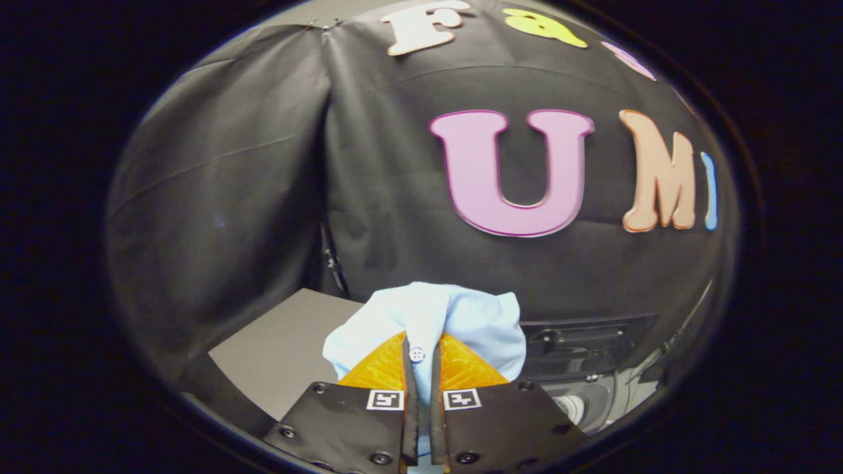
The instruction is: Put the clothes into the washing machine and then close the washing machine lid.
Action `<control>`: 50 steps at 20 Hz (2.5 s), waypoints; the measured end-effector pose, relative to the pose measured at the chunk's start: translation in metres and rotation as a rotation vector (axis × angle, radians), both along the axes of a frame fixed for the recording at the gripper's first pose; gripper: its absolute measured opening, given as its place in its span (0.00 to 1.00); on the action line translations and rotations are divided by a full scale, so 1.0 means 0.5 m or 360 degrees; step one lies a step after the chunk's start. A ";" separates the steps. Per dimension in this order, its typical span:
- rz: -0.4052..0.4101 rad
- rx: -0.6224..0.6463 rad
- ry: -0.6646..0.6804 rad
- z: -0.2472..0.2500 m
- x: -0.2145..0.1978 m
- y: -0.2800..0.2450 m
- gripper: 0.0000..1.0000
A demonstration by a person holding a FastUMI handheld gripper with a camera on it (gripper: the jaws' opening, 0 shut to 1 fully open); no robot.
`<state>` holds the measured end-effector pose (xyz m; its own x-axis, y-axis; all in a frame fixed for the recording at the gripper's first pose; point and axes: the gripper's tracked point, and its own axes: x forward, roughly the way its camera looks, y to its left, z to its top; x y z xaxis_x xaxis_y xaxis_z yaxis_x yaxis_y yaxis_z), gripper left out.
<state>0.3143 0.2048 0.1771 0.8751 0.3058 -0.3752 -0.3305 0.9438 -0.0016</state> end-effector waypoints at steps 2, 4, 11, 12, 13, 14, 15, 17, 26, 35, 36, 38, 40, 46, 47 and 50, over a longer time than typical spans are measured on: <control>-0.0070 -0.0058 -0.0007 0.006 0.008 -0.068 0.07; -0.0134 -0.0110 -0.0023 0.010 0.015 -0.129 0.07; -0.0317 -0.0327 -0.0058 -0.049 0.035 -0.299 0.08; -0.0337 -0.0370 -0.0061 -0.065 0.042 -0.317 0.08; -0.0353 -0.0387 -0.0069 -0.081 0.047 -0.329 0.07; -0.0357 -0.0400 -0.0076 -0.102 0.052 -0.340 0.08; -0.0363 -0.0388 -0.0070 -0.123 0.059 -0.346 0.08; -0.0391 -0.0355 -0.0054 -0.163 0.073 -0.360 0.08; -0.0489 -0.0258 -0.0291 -0.280 0.097 -0.416 0.12; -0.0698 -0.0242 -0.0522 -0.280 0.060 -0.477 0.91; -0.0701 -0.0269 -0.0501 -0.294 0.081 -0.483 0.99; -0.0691 -0.0289 -0.0497 -0.284 0.077 -0.482 0.99; -0.0675 -0.0255 -0.0507 -0.268 0.077 -0.477 0.98; -0.0671 -0.0168 -0.0526 -0.217 0.058 -0.458 0.98; -0.0668 -0.0148 -0.0539 -0.203 0.058 -0.454 0.98; -0.0643 -0.0156 -0.0640 -0.158 0.059 -0.448 0.98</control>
<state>0.3437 -0.0192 0.0981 0.9948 -0.1013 0.0016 0.1005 0.9841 -0.1461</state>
